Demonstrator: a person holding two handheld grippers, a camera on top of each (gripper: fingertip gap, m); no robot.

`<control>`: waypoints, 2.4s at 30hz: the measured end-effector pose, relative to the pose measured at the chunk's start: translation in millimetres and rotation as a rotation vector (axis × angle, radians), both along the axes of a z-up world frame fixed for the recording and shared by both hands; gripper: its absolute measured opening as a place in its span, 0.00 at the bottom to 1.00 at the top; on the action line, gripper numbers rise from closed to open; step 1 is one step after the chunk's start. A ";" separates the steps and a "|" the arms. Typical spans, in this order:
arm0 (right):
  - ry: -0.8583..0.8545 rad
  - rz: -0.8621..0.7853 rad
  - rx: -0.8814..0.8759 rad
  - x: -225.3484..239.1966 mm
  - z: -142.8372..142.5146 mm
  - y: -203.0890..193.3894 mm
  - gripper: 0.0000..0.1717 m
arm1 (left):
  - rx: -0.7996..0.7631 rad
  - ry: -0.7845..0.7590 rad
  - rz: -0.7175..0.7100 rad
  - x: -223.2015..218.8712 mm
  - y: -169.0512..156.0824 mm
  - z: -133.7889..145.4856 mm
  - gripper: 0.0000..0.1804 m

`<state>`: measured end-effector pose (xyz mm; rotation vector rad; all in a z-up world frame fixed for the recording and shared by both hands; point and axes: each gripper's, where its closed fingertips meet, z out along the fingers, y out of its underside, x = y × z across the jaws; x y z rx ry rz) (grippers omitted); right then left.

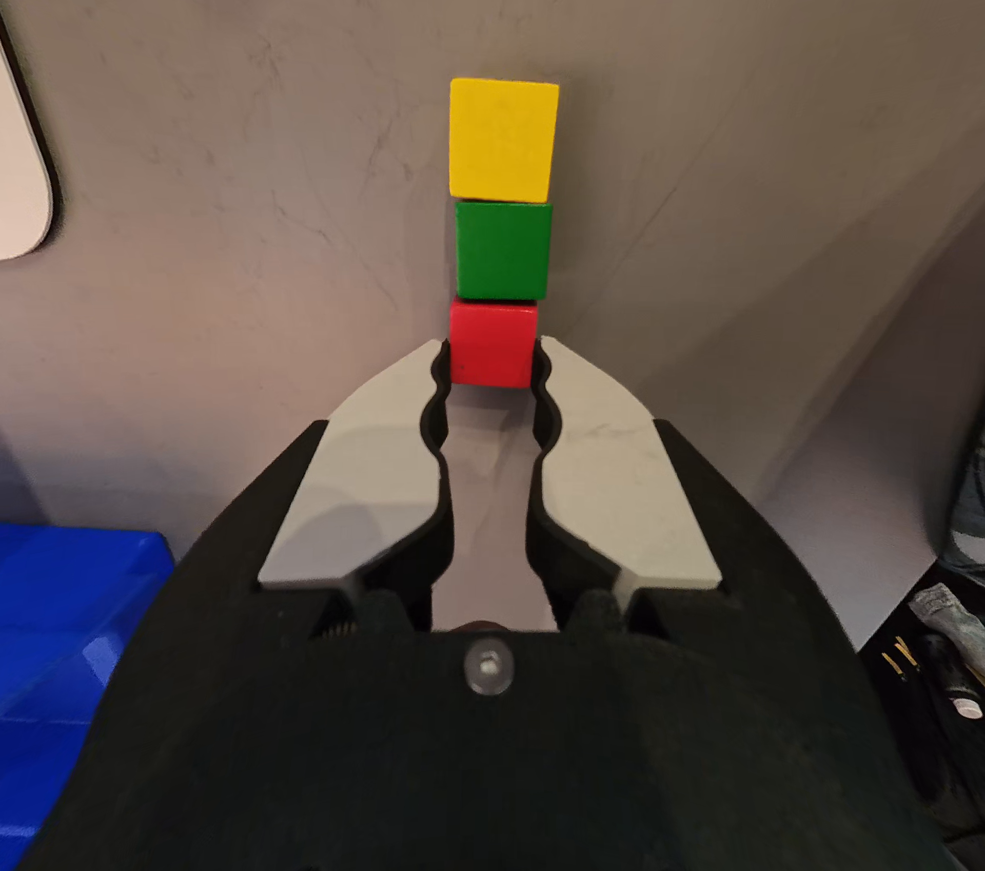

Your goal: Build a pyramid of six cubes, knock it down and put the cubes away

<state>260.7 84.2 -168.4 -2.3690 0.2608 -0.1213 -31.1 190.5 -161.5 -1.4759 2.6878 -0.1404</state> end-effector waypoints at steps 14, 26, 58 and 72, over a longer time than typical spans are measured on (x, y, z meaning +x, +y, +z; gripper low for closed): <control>0.000 -0.001 0.000 0.2 0.0 0.1 0.62 | -0.038 0.015 0.008 -0.1 -4.4 -4.5 0.16; 0.000 -0.001 0.000 0.2 0.0 0.2 0.62 | 0.043 -0.151 0.221 -8.1 84.1 68.2 0.31; -0.002 -0.008 0.002 1.1 0.1 0.6 0.61 | 0.359 0.244 0.284 -34.9 381.2 1.7 0.17; -0.002 -0.010 0.003 1.2 0.1 0.5 0.61 | 0.358 0.016 0.354 -61.6 261.3 91.1 0.16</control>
